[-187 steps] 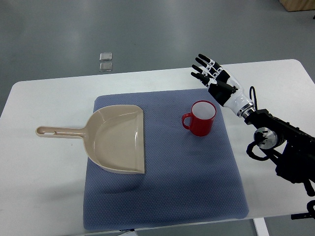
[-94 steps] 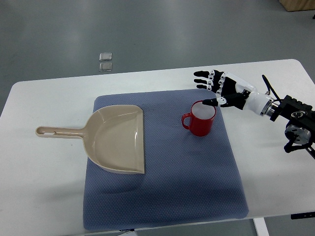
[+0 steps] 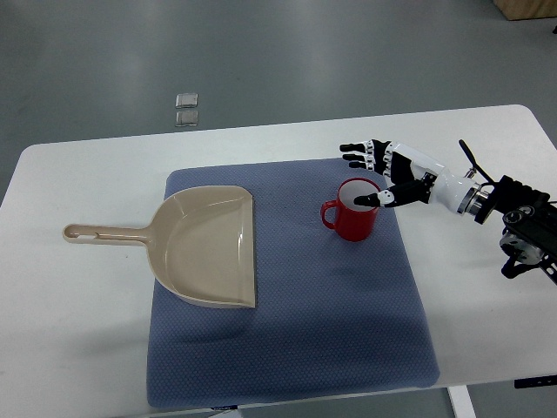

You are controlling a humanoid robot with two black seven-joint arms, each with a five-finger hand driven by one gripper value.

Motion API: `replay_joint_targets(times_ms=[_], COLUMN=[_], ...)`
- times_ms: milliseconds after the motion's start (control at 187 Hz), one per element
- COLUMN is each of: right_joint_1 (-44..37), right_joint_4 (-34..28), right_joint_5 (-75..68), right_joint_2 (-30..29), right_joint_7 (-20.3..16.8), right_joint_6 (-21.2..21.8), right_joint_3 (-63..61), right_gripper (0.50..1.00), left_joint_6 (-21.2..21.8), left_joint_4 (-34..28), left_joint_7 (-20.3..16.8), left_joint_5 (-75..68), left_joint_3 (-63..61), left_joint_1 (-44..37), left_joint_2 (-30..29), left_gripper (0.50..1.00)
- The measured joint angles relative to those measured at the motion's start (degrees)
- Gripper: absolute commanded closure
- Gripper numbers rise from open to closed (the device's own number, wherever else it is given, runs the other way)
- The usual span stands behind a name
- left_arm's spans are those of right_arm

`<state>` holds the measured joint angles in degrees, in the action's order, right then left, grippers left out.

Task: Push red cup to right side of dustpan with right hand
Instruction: 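Lower the right hand and curl its fingers around the red mug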

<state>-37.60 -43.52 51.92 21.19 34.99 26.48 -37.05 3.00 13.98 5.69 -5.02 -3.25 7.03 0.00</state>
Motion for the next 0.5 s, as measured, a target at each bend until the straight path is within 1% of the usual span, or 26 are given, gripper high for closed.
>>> replay_joint_targets(times_ms=[187,502], right_joint_1=[0.22,0.68], right_joint_4=[0.26,0.28], right_joint_5=[0.03,-0.06], right_joint_2=[-0.07,-0.25], right_joint_7=[0.01,0.01], right_joint_6=[-1.57,-1.72], right_joint_3=[1.38,1.90], right_gripper=[0.566,0.566], left_joint_6=[-0.01,-0.01], left_joint_4=[0.00,0.00], left_joint_7=[0.00,0.00], left_joint_5=[0.00,0.03], left_joint_3=[0.00,0.00], left_joint_1=[0.00,0.00], left_joint_2=[0.00,0.00], left_gripper=[0.500,0.500])
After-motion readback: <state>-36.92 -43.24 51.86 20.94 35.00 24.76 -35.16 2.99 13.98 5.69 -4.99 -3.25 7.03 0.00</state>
